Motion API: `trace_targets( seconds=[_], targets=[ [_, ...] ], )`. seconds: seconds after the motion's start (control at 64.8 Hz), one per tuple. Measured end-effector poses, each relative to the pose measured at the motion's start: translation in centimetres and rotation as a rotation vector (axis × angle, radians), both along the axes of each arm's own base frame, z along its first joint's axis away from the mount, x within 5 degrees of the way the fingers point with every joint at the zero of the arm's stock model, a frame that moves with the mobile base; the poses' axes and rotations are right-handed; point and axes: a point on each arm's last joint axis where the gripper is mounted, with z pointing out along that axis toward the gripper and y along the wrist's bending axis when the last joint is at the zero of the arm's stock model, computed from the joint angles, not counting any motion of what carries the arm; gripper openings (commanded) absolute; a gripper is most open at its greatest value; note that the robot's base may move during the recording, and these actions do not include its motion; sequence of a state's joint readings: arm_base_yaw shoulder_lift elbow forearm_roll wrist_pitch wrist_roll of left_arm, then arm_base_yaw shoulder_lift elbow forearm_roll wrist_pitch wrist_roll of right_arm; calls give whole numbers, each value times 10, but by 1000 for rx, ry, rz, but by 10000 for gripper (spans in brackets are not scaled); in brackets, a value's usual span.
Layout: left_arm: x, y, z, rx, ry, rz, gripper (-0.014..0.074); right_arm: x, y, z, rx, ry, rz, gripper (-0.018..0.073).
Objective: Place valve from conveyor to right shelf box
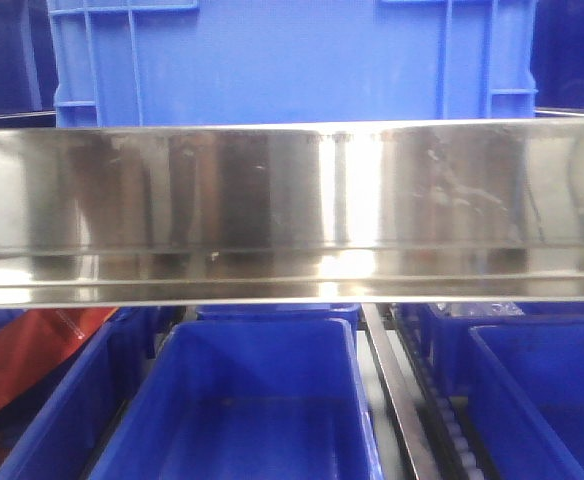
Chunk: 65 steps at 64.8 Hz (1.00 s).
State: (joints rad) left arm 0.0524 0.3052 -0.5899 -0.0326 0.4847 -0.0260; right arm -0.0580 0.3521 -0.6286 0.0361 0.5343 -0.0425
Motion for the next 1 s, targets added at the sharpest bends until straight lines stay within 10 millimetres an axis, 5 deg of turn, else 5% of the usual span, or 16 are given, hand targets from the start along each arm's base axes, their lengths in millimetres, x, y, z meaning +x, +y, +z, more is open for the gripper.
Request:
trace_targets(
  seconds=[1.002],
  targets=[
    [0,0,0,0,0,0,-111,0,0,0,0,0,0,-160]
  ],
)
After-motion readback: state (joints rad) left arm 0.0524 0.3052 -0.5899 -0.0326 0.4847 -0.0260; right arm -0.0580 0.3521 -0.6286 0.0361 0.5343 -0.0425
